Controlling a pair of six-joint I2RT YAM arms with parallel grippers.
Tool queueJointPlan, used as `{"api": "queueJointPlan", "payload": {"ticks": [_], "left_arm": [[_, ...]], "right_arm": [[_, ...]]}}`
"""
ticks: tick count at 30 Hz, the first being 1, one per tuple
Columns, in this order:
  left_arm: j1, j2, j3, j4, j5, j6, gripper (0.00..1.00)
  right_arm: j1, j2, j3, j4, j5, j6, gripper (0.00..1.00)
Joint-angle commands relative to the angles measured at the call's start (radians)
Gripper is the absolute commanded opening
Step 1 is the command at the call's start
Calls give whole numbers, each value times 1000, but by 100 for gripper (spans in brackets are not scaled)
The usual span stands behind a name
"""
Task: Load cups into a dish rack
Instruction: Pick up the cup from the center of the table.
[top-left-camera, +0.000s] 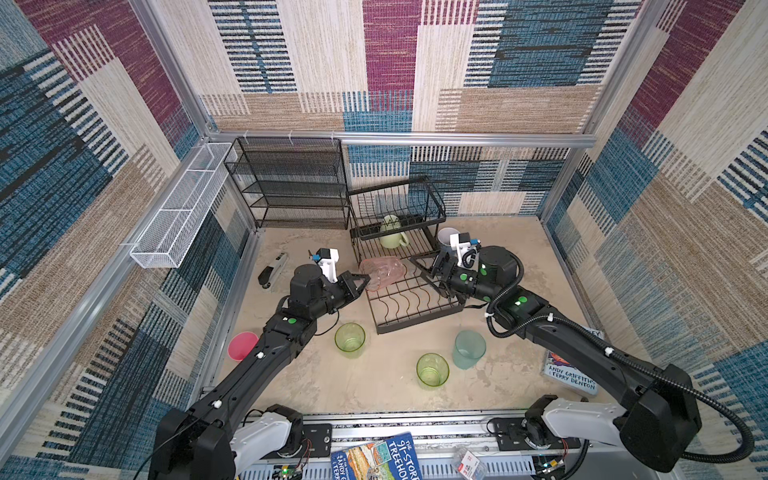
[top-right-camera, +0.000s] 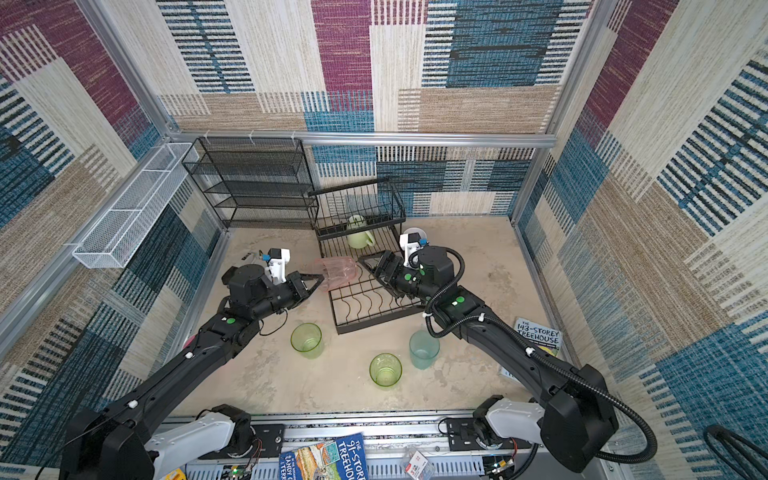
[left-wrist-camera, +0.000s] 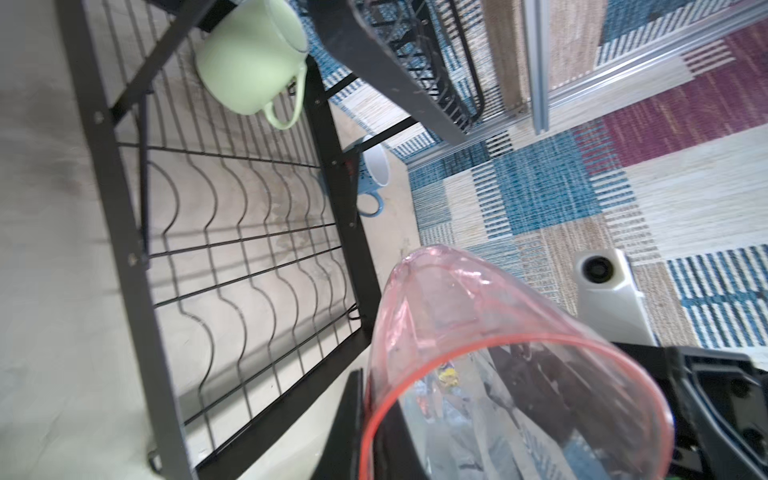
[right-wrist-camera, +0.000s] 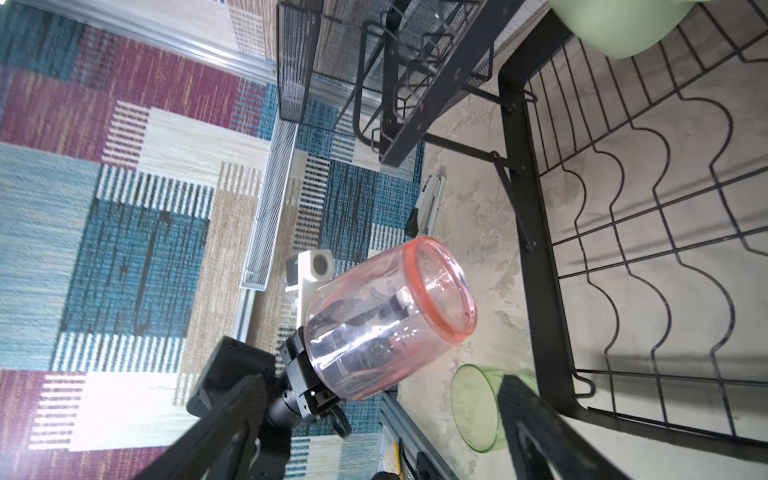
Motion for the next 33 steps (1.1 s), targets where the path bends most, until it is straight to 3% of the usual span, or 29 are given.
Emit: {"api": "queueJointPlan", "payload": {"ticks": [1, 13, 33], "left_arm": [[-28, 32, -8, 248, -15, -78, 0], [-149, 175, 54, 483, -73, -88, 0], [-283, 358, 189, 575, -105, -46, 0]], "right_arm": [[-24, -29, -26, 95, 2, 162, 92], [-88, -59, -46, 110, 33, 308, 98], [-151, -88, -56, 113, 88, 371, 99]]}}
